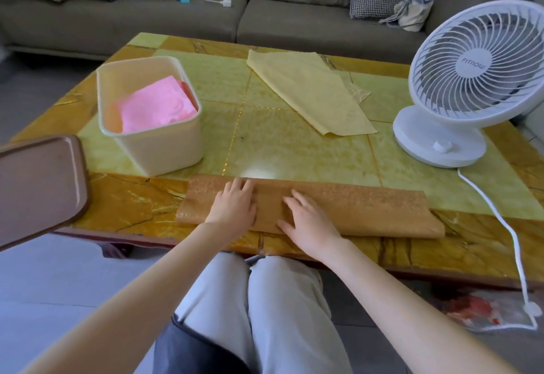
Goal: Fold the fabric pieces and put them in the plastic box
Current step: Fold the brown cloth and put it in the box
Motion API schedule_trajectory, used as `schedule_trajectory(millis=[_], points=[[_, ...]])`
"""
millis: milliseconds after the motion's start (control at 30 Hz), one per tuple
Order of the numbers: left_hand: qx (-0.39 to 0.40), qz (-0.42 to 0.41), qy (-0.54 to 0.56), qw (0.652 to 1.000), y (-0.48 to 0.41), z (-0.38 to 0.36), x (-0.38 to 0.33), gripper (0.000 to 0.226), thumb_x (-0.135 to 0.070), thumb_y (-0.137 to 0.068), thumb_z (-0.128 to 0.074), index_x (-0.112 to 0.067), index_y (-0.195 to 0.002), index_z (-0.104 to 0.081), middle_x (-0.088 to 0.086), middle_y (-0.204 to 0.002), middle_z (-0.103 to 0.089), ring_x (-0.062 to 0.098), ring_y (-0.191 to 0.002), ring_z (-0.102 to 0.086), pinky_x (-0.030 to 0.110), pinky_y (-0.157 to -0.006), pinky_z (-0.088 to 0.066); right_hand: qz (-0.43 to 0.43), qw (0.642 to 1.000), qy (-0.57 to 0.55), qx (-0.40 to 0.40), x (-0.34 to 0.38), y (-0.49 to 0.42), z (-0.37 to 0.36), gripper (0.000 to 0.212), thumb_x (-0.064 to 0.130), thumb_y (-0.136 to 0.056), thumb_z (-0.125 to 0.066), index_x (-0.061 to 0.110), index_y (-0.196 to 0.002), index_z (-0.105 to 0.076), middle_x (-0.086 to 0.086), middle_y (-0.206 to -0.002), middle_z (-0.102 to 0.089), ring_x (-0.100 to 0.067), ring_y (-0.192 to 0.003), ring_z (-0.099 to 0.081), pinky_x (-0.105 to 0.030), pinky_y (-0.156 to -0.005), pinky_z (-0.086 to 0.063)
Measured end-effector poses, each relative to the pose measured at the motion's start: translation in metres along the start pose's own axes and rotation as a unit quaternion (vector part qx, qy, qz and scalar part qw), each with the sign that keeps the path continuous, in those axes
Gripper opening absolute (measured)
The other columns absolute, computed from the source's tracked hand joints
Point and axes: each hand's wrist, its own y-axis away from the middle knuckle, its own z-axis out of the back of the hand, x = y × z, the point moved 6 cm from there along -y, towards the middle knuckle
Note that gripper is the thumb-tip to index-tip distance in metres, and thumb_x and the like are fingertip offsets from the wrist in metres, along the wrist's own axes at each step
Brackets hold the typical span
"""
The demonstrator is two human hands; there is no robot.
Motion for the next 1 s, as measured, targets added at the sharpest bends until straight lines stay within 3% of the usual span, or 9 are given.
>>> schedule_trajectory(millis=[167,367,567,633,733,833,1000], points=[[-0.001,0.040,0.007,0.999,0.019,0.004,0.039,0.044,-0.035,-0.096,-0.042,-0.019,-0.137,-0.037,0.004,-0.139,-0.037,0.025,-0.127,-0.034,0.035,-0.103,-0.031,-0.033,0.999,0.025,0.026,0.000,-0.005,-0.008,0.064,0.046,-0.097,-0.039,0.019,-0.150,-0.016,0.000,-0.159,-0.007,-0.026,-0.146,-0.003,-0.050,-0.117,-0.011],[-0.021,0.125,-0.004,0.992,0.044,0.014,0.070,0.042,-0.038,-0.095,-0.044,-0.016,-0.132,-0.040,0.009,-0.132,-0.039,0.029,-0.121,-0.036,0.038,-0.099,-0.033,-0.050,0.994,0.094,0.039,0.008,-0.008,-0.008,0.073,0.059,-0.093,-0.033,0.019,-0.151,-0.013,-0.002,-0.159,-0.006,-0.030,-0.146,-0.005,-0.054,-0.114,-0.018],[-0.019,0.188,0.063,0.980,0.056,0.024,0.081,0.060,-0.036,-0.091,-0.056,-0.007,-0.136,-0.031,0.016,-0.128,-0.038,0.034,-0.114,-0.042,0.037,-0.094,-0.039,-0.067,0.990,0.122,0.034,0.014,-0.008,-0.015,0.076,0.061,-0.093,-0.029,0.017,-0.151,-0.008,-0.004,-0.159,-0.002,-0.031,-0.146,-0.001,-0.053,-0.116,-0.012],[-0.011,0.209,0.118,0.971,0.056,0.026,0.085,0.063,-0.033,-0.087,-0.063,-0.005,-0.133,-0.031,0.018,-0.125,-0.037,0.036,-0.111,-0.048,0.038,-0.090,-0.043,-0.039,0.992,0.119,0.019,0.020,-0.007,-0.015,0.069,0.053,-0.097,-0.030,0.017,-0.151,-0.008,-0.003,-0.160,-0.001,-0.027,-0.147,0.002,-0.048,-0.118,-0.007],[0.013,0.249,0.154,0.956,0.055,0.026,0.091,0.062,-0.033,-0.083,-0.068,-0.002,-0.124,-0.033,0.018,-0.119,-0.047,0.035,-0.105,-0.055,0.036,-0.077,-0.045,0.056,0.994,0.089,0.003,0.039,-0.005,-0.019,0.052,0.023,-0.103,-0.032,0.020,-0.151,-0.013,0.003,-0.160,-0.003,-0.019,-0.147,0.002,-0.039,-0.119,-0.003],[0.047,0.263,0.105,0.958,0.054,0.028,0.097,0.063,-0.044,-0.082,-0.066,-0.001,-0.118,-0.037,0.013,-0.109,-0.059,0.030,-0.098,-0.059,0.033,-0.066,-0.043,0.076,0.995,0.058,0.024,0.051,-0.005,-0.024,0.062,-0.004,-0.096,-0.030,0.021,-0.151,-0.014,0.005,-0.159,-0.007,-0.018,-0.147,-0.002,-0.035,-0.120,-0.004],[0.039,0.239,0.052,0.969,0.055,0.035,0.093,0.035,-0.047,-0.084,-0.060,-0.015,-0.085,-0.048,0.005,-0.094,-0.061,0.022,-0.081,-0.053,0.031,-0.067,-0.043,0.053,0.996,0.051,0.049,0.055,-0.012,-0.023,0.064,-0.008,-0.094,-0.026,0.022,-0.150,-0.016,0.005,-0.159,-0.008,-0.018,-0.147,-0.003,-0.040,-0.120,-0.008]])
